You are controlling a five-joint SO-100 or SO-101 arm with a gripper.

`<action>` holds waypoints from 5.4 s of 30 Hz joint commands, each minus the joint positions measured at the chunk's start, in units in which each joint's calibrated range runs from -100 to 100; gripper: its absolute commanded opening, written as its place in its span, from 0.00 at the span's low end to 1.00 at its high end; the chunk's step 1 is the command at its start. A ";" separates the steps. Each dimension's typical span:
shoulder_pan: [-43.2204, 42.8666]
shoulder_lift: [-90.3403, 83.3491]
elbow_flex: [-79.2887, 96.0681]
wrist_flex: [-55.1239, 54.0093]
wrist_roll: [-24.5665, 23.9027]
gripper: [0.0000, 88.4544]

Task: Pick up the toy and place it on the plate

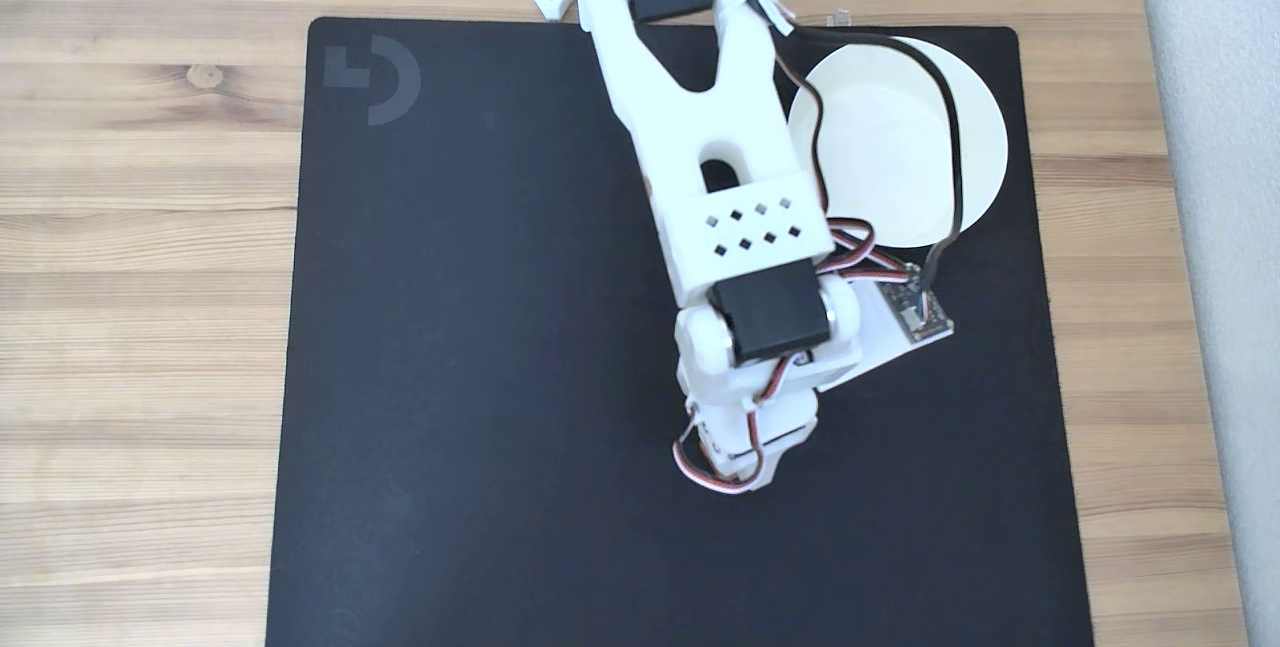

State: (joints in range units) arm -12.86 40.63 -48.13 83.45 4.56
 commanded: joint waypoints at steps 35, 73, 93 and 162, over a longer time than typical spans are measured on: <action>0.86 9.18 -2.47 -7.33 -0.22 0.03; -11.44 -35.84 32.68 -20.79 -11.76 0.03; -25.83 -48.01 40.34 -23.08 -17.40 0.03; -33.94 -97.95 119.02 -41.88 -22.09 0.22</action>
State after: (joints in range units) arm -46.90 -56.29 71.19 42.68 -17.37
